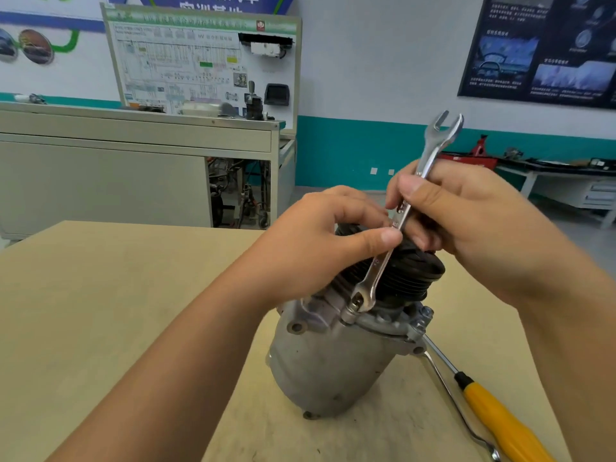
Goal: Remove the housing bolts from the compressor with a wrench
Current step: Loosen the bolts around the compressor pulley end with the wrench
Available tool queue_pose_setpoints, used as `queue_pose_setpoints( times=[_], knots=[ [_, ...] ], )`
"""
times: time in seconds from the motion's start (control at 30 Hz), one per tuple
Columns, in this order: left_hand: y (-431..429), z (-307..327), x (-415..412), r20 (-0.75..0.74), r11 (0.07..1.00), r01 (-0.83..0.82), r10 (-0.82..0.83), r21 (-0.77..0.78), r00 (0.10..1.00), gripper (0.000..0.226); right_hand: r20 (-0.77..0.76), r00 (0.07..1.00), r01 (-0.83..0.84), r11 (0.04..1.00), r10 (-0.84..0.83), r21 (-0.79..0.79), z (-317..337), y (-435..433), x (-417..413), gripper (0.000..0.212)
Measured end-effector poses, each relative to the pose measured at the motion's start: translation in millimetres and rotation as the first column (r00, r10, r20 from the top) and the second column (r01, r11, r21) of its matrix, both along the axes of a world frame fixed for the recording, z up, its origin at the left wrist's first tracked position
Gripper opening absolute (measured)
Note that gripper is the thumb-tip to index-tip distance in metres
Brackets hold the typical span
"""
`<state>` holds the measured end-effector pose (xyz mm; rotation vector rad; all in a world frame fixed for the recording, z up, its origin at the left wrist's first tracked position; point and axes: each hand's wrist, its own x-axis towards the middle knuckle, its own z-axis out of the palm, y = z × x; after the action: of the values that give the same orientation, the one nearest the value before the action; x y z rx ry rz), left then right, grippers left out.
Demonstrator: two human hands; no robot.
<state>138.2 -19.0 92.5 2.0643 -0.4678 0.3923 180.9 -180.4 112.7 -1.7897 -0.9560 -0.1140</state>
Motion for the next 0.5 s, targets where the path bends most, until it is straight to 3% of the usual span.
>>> queue_pose_setpoints(
  times=[0.13,0.27,0.5],
  knots=[
    [3.5,13.4,7.9,-0.091,0.997,0.063,-0.058,0.049,0.994,0.011,0.001,0.999,-0.042,0.999,0.042,-0.009,3.7,-1.0,4.7,0.012],
    [3.5,14.9,10.4,-0.07,0.999,0.023,-0.02,0.049,0.997,0.02,-0.118,0.988,-0.087,0.991,0.099,0.1,5.1,-1.8,6.4,0.021],
    [3.0,11.8,8.4,-0.054,0.999,0.001,0.001,0.037,0.999,0.023,-0.149,0.978,-0.129,0.983,0.148,0.131,10.9,3.5,-1.1,0.032]
  ],
)
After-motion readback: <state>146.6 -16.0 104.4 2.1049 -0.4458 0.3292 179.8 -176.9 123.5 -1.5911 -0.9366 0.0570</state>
